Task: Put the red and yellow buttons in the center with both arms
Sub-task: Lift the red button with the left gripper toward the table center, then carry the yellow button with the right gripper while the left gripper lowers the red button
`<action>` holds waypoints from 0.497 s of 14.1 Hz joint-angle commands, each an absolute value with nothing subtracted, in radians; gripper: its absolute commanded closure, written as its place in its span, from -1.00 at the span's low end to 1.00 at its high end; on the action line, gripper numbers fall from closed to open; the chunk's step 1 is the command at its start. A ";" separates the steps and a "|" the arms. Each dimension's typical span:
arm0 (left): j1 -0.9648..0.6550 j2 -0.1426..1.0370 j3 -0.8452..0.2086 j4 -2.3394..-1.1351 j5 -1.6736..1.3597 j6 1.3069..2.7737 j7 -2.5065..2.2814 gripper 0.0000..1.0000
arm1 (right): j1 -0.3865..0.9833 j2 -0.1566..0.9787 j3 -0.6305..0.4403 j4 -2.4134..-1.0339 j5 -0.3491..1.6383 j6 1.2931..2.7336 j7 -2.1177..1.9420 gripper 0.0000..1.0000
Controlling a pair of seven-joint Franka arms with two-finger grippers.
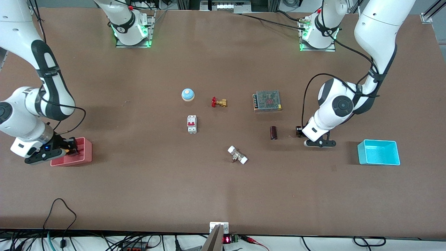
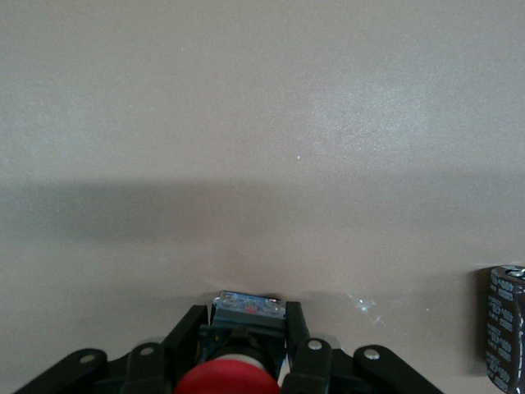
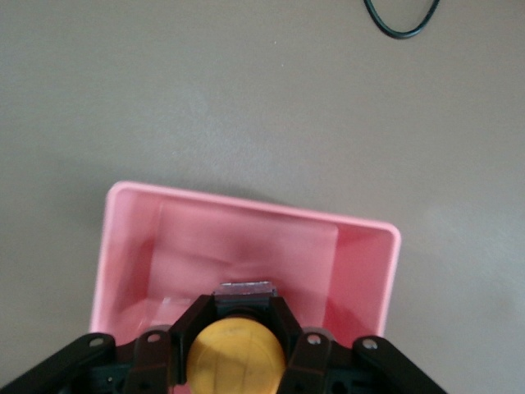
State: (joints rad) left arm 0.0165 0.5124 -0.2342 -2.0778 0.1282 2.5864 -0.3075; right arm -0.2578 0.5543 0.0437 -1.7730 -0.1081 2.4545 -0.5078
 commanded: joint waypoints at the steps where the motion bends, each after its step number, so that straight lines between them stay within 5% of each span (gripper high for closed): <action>1: 0.012 0.535 -0.232 -2.091 0.147 2.642 -0.328 0.21 | -0.284 0.401 0.107 -1.789 -0.088 2.262 -0.523 0.46; 7: 0.012 0.531 -0.232 -2.091 0.147 2.642 -0.328 0.20 | -0.209 0.290 0.244 -1.793 -0.014 2.049 -0.199 0.45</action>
State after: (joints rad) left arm 0.0170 0.5098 -0.2341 -2.0838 0.1282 2.5952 -0.3087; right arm -0.2515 0.3009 0.2173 -1.7654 -0.0246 2.0575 -0.3167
